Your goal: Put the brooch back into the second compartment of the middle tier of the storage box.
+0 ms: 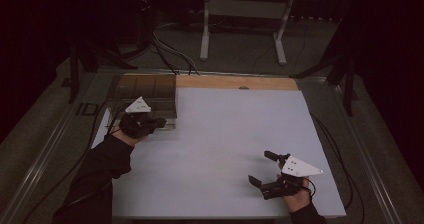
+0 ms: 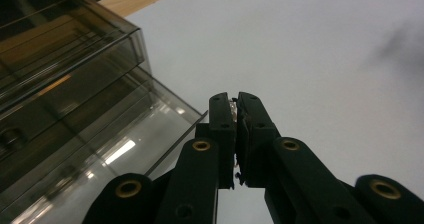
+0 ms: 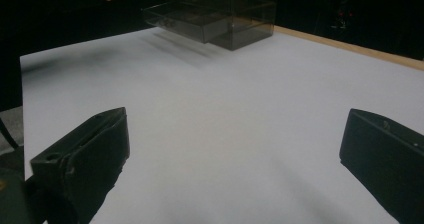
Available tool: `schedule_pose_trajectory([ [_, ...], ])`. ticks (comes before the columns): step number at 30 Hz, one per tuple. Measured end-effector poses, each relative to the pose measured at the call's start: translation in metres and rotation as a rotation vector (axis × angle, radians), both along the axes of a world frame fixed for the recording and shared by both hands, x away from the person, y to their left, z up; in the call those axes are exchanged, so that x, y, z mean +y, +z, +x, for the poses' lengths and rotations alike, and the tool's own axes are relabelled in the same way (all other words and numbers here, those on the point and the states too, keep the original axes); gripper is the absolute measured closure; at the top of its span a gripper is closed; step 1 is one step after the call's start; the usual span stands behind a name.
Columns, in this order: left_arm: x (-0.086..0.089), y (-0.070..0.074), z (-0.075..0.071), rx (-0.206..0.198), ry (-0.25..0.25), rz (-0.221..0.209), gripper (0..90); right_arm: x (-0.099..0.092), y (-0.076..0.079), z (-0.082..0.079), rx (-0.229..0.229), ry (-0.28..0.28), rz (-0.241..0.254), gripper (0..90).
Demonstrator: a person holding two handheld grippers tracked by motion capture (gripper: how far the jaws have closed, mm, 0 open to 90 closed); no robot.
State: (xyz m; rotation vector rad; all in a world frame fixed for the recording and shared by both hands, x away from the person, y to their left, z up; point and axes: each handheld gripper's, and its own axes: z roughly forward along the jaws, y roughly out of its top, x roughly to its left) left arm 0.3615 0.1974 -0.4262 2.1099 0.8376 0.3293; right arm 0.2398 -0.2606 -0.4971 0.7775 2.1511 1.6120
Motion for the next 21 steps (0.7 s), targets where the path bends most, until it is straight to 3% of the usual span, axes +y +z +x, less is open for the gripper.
schedule_pose_trajectory([
  [21,0.032,-0.003,0.000,0.011,0.076,0.010,87.2,0.000,0.000,0.000,0.001,-0.001,-0.004,0.0],
])
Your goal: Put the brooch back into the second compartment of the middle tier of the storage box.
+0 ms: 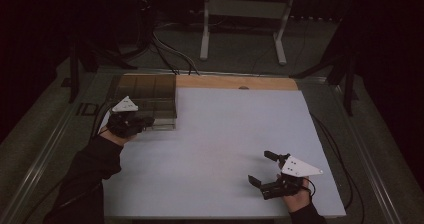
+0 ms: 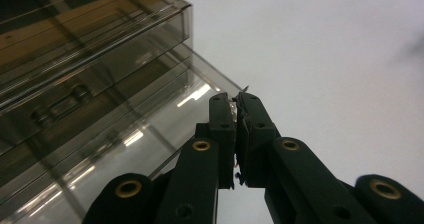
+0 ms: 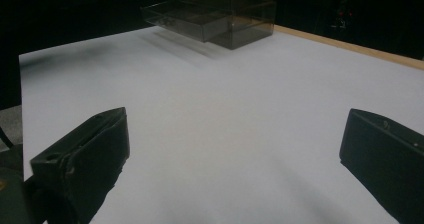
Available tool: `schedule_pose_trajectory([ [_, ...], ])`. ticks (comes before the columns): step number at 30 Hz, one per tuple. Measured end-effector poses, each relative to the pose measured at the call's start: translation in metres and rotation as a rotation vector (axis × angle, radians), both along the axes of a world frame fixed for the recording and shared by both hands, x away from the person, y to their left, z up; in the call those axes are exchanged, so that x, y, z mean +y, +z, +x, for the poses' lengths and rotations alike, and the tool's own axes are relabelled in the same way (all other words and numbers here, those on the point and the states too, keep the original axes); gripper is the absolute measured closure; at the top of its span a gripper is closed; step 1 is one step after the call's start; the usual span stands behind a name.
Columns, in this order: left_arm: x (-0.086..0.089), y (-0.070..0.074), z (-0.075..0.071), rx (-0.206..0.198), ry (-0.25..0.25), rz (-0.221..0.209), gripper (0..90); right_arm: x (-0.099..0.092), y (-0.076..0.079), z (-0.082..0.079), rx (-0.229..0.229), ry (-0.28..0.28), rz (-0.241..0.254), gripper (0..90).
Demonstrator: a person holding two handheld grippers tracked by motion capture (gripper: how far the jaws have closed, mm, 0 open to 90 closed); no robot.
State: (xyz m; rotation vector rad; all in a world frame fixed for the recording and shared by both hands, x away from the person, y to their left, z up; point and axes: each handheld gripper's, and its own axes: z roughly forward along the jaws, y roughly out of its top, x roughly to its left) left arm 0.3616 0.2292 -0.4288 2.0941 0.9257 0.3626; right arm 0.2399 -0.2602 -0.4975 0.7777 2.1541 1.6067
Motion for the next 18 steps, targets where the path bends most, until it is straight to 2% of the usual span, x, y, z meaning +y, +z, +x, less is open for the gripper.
schedule_pose_trajectory([
  [18,0.024,-0.006,0.005,0.021,0.073,-0.022,87.2,0.000,0.000,0.000,0.002,-0.001,0.000,0.0],
])
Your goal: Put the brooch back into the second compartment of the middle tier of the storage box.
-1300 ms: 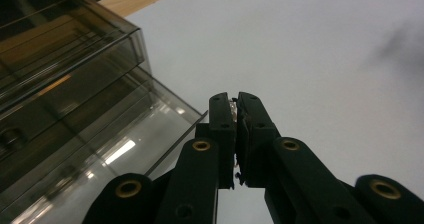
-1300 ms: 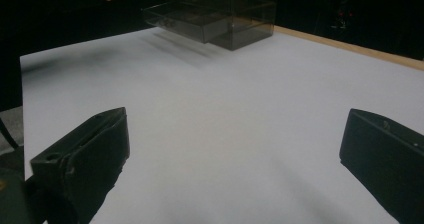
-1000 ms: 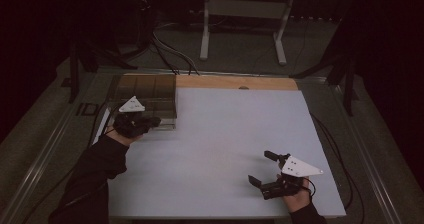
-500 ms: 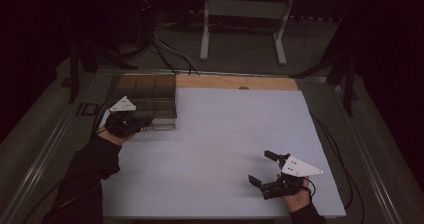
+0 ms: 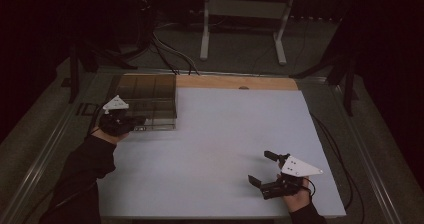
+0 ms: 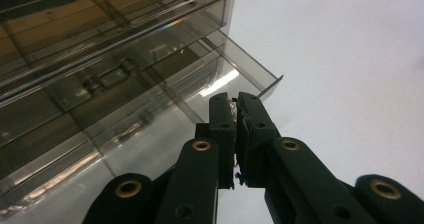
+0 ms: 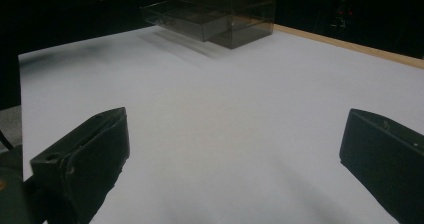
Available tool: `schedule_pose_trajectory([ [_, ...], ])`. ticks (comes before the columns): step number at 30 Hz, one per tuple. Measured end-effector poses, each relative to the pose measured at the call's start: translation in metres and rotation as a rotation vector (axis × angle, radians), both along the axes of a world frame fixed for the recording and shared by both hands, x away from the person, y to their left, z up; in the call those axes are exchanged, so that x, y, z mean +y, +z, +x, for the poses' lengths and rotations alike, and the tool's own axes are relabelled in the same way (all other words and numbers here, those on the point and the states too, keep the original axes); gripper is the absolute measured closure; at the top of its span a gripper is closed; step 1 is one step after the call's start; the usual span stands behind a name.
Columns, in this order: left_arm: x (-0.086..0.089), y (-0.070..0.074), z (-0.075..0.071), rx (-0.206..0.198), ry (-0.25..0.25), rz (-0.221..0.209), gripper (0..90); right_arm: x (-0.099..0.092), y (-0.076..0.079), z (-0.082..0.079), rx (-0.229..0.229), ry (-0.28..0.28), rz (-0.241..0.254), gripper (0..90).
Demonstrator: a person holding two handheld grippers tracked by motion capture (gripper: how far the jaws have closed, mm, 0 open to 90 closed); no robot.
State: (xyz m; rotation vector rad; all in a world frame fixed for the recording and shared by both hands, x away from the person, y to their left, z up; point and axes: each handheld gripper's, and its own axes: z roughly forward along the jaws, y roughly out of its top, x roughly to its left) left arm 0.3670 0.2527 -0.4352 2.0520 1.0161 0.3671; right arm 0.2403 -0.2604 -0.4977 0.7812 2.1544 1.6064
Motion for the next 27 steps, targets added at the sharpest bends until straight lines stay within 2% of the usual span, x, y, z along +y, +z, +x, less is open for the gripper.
schedule_pose_trajectory([
  [15,0.014,-0.009,0.004,0.006,0.056,0.006,87.2,0.001,0.000,0.000,-0.002,-0.001,0.002,0.0],
  [20,0.019,-0.017,0.005,0.013,0.077,0.005,87.1,0.001,0.000,0.000,-0.002,0.001,0.002,0.0],
  [22,0.021,-0.019,0.007,0.017,0.085,-0.010,87.1,0.001,0.000,0.000,0.003,0.002,-0.003,0.0],
  [27,0.020,-0.023,0.012,0.016,0.100,-0.017,87.1,0.001,0.000,-0.001,0.000,0.003,-0.004,0.0],
])
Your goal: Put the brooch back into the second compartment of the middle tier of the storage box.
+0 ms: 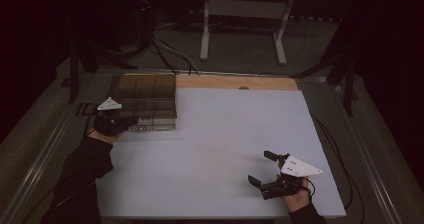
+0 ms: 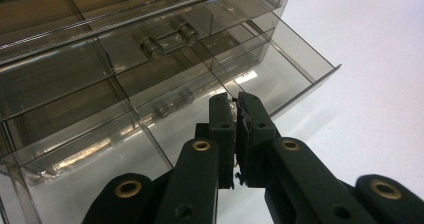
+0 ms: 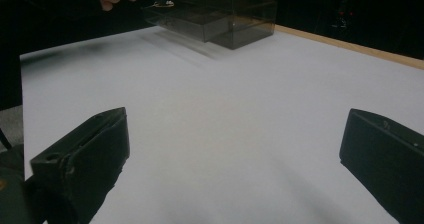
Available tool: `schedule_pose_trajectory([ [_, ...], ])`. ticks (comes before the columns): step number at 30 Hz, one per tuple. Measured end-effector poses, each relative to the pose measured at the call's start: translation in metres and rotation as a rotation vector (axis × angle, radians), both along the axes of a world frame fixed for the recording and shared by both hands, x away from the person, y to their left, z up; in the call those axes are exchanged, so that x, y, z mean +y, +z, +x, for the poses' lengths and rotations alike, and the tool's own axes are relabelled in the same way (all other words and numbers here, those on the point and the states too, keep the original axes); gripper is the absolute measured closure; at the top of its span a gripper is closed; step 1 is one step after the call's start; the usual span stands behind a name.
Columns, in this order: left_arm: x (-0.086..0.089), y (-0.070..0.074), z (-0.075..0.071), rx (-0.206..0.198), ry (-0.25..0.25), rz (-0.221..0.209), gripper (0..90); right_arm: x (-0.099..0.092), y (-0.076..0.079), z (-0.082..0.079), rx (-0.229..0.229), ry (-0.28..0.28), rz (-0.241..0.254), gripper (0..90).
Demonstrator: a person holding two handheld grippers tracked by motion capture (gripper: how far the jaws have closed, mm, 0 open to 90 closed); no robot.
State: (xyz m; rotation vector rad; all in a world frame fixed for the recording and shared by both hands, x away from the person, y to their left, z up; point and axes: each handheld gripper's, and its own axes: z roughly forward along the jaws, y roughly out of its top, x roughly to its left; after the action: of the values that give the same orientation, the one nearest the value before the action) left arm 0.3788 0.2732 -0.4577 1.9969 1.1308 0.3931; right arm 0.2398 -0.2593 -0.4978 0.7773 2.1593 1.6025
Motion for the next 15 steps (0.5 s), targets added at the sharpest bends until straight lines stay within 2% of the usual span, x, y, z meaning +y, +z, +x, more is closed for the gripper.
schedule_pose_trajectory([
  [9,-0.005,-0.003,0.009,-0.004,0.021,-0.022,87.0,-0.001,0.001,0.000,-0.002,0.000,0.006,0.0],
  [15,-0.011,-0.007,0.014,0.003,0.020,-0.016,87.0,-0.001,0.001,0.000,-0.002,0.002,0.006,0.0],
])
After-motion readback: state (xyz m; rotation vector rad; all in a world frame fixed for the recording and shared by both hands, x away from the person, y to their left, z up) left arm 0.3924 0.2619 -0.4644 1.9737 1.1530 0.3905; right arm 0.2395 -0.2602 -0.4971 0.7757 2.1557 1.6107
